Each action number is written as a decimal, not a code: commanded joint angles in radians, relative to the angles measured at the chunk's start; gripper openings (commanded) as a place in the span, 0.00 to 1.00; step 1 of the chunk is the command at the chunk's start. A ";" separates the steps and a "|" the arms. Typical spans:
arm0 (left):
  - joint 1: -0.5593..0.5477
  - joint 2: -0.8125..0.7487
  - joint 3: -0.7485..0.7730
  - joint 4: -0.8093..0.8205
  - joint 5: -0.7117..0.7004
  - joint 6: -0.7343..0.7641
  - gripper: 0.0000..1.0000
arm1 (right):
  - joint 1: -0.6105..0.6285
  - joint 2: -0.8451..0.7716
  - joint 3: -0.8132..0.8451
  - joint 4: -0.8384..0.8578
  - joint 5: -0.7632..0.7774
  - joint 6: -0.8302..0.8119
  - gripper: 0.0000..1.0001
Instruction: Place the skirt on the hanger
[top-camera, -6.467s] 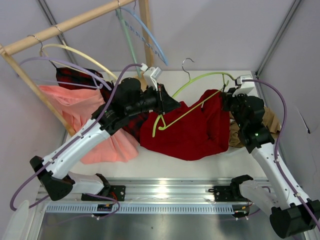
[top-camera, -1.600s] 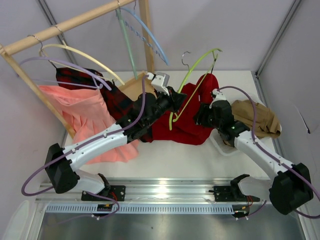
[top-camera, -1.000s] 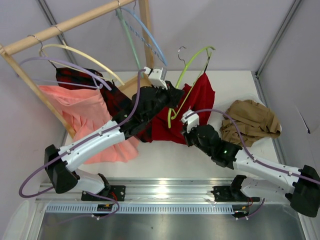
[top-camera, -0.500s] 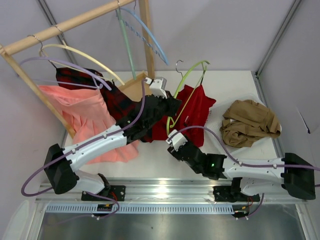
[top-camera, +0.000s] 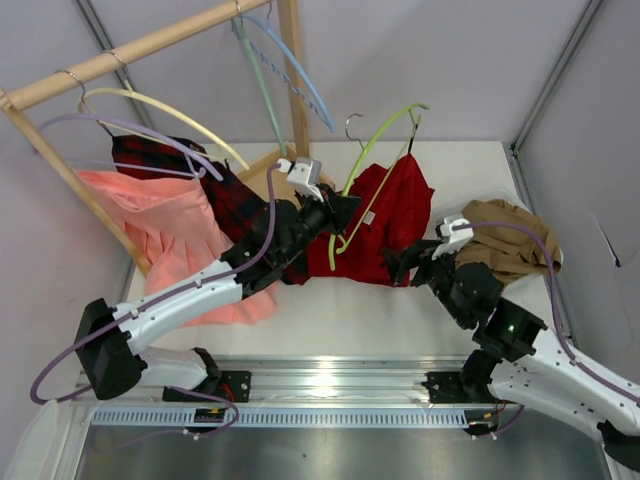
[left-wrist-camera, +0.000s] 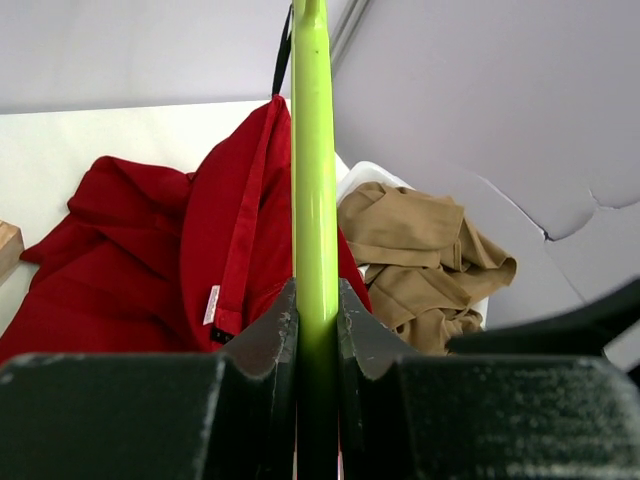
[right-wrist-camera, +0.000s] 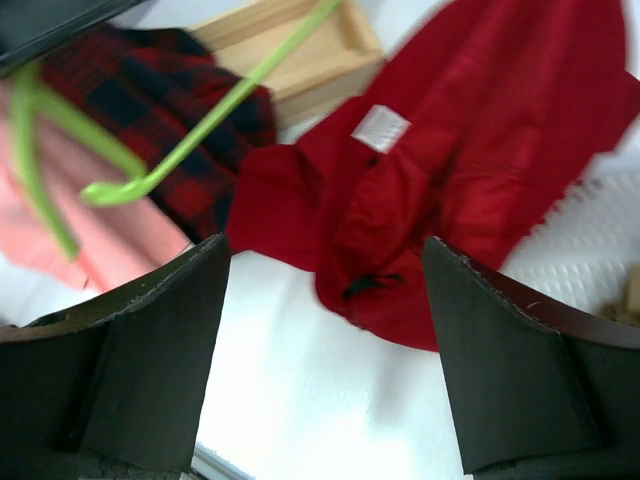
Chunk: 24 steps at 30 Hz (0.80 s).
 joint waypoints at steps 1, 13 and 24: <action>0.007 -0.041 0.003 0.173 0.038 0.039 0.00 | -0.118 0.018 0.060 -0.152 -0.039 0.157 0.82; 0.005 -0.054 -0.056 0.288 0.058 0.087 0.00 | -0.396 0.220 0.163 -0.192 -0.328 0.258 0.77; 0.005 -0.081 -0.060 0.274 0.058 0.105 0.00 | -0.382 0.435 0.161 0.094 -0.462 0.184 0.60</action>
